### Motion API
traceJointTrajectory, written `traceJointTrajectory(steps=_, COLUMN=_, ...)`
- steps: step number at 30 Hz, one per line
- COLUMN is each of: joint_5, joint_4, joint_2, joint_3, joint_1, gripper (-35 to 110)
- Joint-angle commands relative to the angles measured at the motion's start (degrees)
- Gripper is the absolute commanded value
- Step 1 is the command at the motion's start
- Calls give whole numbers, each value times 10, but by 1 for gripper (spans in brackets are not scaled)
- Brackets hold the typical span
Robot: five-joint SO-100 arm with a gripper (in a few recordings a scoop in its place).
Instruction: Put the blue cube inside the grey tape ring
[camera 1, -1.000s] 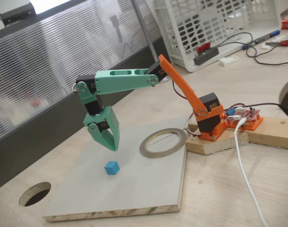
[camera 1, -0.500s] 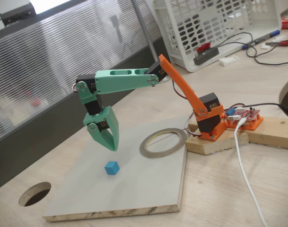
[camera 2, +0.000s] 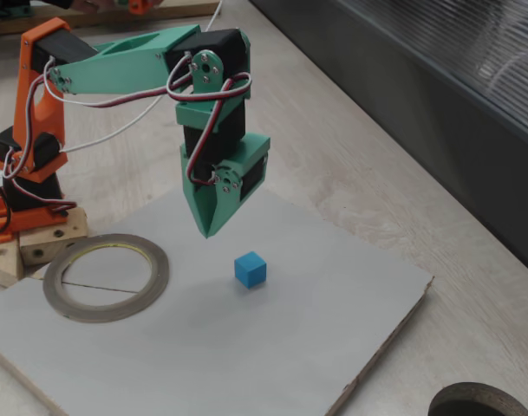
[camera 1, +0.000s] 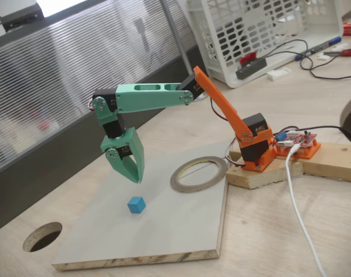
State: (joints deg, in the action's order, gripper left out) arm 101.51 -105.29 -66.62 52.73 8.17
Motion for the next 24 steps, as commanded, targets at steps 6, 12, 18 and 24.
traceJointTrajectory(steps=6, joint_5=11, joint_4=-7, joint_2=-7, joint_3=-13, joint_1=8, gripper=49)
traceJointTrajectory(steps=12, joint_5=11, joint_4=-8, joint_2=-11, joint_3=-13, joint_1=9, gripper=96)
traceJointTrajectory(steps=18, joint_5=8, joint_4=-8, joint_2=-12, joint_3=-13, joint_1=9, gripper=108)
traceJointTrajectory(steps=24, joint_5=11, joint_4=-5, joint_2=-4, joint_3=-7, joint_1=6, gripper=104)
